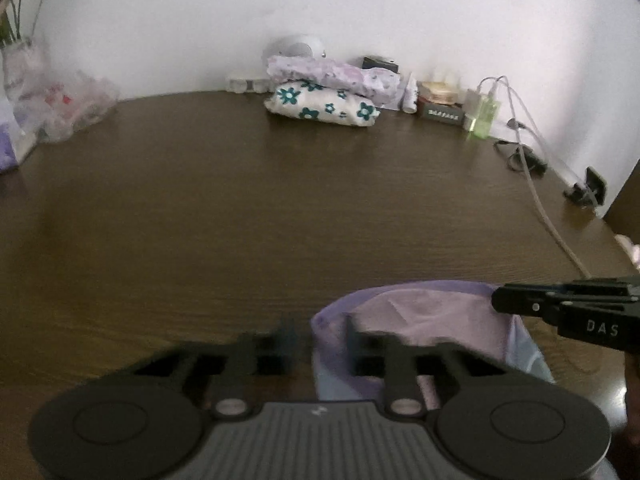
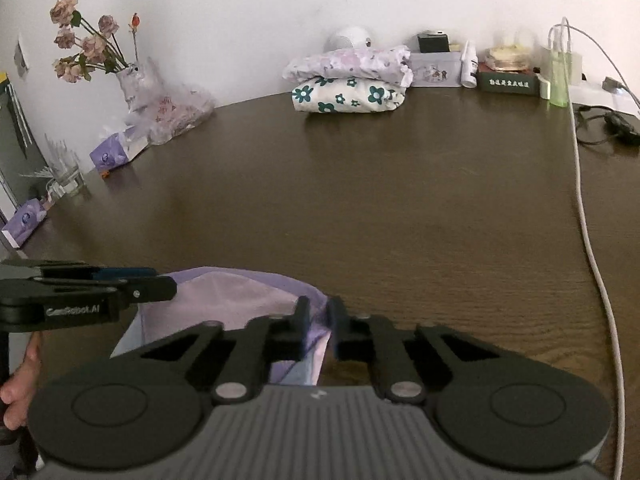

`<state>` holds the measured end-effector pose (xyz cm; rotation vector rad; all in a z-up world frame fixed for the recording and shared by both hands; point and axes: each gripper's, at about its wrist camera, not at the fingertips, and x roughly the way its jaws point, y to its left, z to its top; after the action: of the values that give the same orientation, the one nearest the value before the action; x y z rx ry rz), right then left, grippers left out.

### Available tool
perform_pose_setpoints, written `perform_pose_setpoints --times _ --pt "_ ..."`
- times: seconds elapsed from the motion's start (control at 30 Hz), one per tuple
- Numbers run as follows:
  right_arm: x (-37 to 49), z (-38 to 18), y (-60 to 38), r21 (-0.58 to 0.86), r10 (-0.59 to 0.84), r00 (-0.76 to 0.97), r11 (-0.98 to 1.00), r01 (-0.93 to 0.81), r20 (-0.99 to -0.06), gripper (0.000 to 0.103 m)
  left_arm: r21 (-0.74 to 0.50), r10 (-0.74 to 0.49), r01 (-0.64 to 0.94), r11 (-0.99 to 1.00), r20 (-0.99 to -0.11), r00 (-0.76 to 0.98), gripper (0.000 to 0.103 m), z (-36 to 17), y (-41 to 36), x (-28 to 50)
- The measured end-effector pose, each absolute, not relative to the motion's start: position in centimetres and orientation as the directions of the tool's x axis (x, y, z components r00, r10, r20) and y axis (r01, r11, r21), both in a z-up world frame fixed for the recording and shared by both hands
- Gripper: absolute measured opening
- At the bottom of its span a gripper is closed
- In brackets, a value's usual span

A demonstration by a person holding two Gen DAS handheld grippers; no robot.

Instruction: Fold clothes

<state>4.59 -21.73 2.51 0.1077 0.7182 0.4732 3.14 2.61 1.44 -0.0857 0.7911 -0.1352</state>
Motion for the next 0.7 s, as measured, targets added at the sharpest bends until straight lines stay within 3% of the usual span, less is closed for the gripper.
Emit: perform_pose_setpoints --times 0.27,0.4,0.5,0.6,0.7 --pt "0.7 5.3 -23.8 0.238 0.519 0.675 0.85 -0.47 -0.524 0.006 -0.232 -0.216 0.093 0.968 -0.592 0.776 0.001 4.7 4.6 -2.7" --pt "-4.0 6.5 -24.8 0.143 0.556 0.657 0.807 -0.572 -0.509 0.006 -0.232 -0.247 0.139 0.963 -0.542 0.803 0.002 5.2 4.1 -9.1" --pt "-8.2 5.9 -25.0 0.064 0.588 0.6 0.741 -0.669 -0.543 0.007 -0.175 -0.197 0.115 0.978 -0.586 0.786 0.007 3.4 3.8 -13.4" --pt "-11.5 5.2 -25.1 0.039 0.616 0.509 0.659 -0.751 -0.601 0.012 -0.234 -0.186 0.052 0.971 -0.598 0.78 0.01 2.6 5.5 -15.8" --pt "-13.1 6.4 -26.2 0.064 0.671 0.499 0.629 -0.775 -0.549 0.037 -0.281 -0.209 0.072 0.957 -0.497 0.842 0.015 4.4 6.5 -17.4"
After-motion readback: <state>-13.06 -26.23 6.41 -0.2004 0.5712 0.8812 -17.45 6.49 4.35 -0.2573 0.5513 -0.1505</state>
